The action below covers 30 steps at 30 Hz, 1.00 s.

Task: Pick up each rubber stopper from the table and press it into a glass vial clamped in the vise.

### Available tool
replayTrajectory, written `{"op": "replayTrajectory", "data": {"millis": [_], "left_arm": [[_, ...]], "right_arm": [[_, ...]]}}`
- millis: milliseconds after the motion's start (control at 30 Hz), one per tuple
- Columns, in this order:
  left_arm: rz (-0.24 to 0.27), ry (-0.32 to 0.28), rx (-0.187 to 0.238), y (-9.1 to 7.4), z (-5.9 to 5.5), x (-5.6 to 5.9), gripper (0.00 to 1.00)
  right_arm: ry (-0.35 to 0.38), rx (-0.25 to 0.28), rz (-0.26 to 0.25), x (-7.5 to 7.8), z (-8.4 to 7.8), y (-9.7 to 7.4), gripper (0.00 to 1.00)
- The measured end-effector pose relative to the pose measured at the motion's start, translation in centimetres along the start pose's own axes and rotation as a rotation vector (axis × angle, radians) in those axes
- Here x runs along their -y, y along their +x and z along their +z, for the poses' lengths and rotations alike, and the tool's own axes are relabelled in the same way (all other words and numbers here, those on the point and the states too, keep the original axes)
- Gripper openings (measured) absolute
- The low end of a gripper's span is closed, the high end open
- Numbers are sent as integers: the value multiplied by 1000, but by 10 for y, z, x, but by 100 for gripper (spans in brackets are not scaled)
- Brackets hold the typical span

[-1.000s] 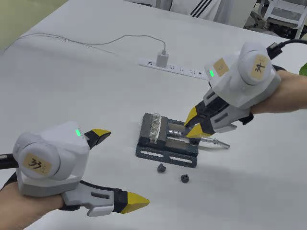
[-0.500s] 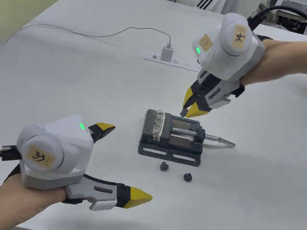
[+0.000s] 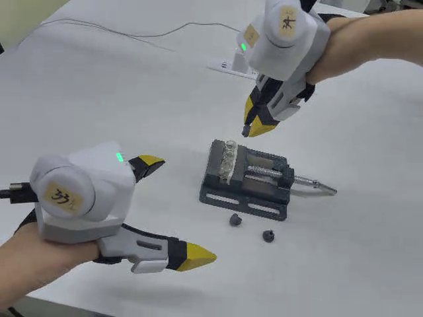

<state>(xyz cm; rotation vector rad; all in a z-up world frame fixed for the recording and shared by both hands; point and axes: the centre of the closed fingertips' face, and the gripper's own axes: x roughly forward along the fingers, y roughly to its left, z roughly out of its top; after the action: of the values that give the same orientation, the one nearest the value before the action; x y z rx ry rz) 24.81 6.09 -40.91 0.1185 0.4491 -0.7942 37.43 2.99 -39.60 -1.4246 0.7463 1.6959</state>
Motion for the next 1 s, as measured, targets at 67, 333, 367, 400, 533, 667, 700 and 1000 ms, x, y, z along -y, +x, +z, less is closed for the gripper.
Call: {"op": "replayTrajectory", "data": {"millis": [67, 333, 367, 400, 533, 667, 700, 1000], "left_arm": [[3, -1, -1, 0, 1, -2, 99], [6, -5, -3, 0, 1, -4, 99], [6, -6, -2, 0, 1, -5, 99], [7, -6, -2, 0, 1, -5, 99], [11, -5, -10, 0, -1, -8, 99], [12, -11, -14, 0, -3, -8, 99], [12, -12, -14, -1, -3, -8, 99], [15, -24, -23, -1, -7, -9, 99]], "right_arm": [[-3, -14, 11, 4, 0, 5, 6], [-20, -45, 40, 1, 5, 17, 6], [-18, -46, 44, 0, 5, 18, 6], [-16, -47, 47, -1, 6, 20, 6], [-14, -62, 54, -2, 3, 26, 6], [2, -50, 47, 0, 4, 27, 6], [5, -49, 49, -1, 4, 27, 6], [8, -48, 60, -1, 5, 31, 6]]}}
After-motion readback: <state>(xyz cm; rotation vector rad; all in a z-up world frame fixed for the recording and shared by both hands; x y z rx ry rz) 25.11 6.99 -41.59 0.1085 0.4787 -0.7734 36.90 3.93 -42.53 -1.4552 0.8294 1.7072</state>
